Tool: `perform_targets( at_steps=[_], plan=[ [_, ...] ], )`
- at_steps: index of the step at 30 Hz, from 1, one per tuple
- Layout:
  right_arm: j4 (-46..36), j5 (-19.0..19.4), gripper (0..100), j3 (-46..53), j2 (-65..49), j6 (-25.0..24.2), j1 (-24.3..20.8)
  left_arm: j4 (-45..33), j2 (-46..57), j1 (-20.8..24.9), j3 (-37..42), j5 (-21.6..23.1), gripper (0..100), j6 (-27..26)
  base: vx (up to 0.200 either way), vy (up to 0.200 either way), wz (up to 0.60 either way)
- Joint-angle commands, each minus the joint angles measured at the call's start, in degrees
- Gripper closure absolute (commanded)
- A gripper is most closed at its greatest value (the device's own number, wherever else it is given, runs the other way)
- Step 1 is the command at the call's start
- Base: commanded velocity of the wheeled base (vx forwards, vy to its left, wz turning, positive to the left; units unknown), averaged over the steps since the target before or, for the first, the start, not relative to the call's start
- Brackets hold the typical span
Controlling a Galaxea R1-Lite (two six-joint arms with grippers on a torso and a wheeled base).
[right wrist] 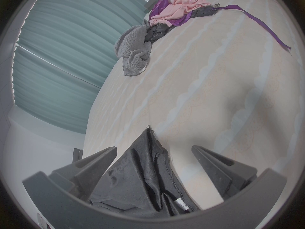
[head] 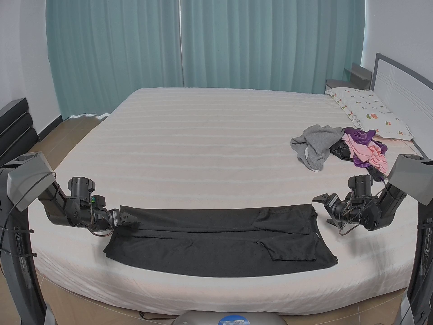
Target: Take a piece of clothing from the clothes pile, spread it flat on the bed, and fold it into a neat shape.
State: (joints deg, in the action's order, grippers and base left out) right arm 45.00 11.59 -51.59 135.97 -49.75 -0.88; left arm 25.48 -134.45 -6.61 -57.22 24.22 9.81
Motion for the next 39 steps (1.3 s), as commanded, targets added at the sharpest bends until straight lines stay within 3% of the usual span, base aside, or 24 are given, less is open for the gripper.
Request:
perform_targets(
  at_steps=[1, 9, 10, 27, 33, 39],
  plan=[
    [0.0, 0.01, 0, 0.0, -0.01, 0.0, 0.0, 0.71, -0.2, 0.1, 1.32, 0.12, 0, -0.15, 0.0, 0.0, 0.0],
    [2.73, 0.01, 0, 0.88, 0.26, 0.0, -0.09, 4.32, -0.11, 0.63, 3.43, 0.21, 0, -0.23, 0.0, 0.0, 0.0],
    [2.99, 0.01, 0, 1.05, 0.26, -0.08, -0.09, 4.49, 0.07, 0.63, 3.7, 0.12, 100, -0.23, 0.0, 0.0, 0.0],
    [3.26, 0.01, 0, 1.41, 0.08, -0.08, 0.0, 4.93, 1.03, 0.81, 5.02, -0.67, 100, 0.47, 0.0, 0.0, 0.0],
    [3.17, 0.01, 0, 1.58, -0.27, -0.35, 0.44, 5.02, 2.88, 0.89, 5.37, -0.67, 100, 4.42, 0.0, 0.0, 0.0],
    [3.17, 0.36, 0, 2.28, -1.94, -2.72, 0.97, 5.02, 2.61, 0.98, 5.28, -0.58, 100, 4.69, -0.033, 0.0, 0.0]
  ],
)
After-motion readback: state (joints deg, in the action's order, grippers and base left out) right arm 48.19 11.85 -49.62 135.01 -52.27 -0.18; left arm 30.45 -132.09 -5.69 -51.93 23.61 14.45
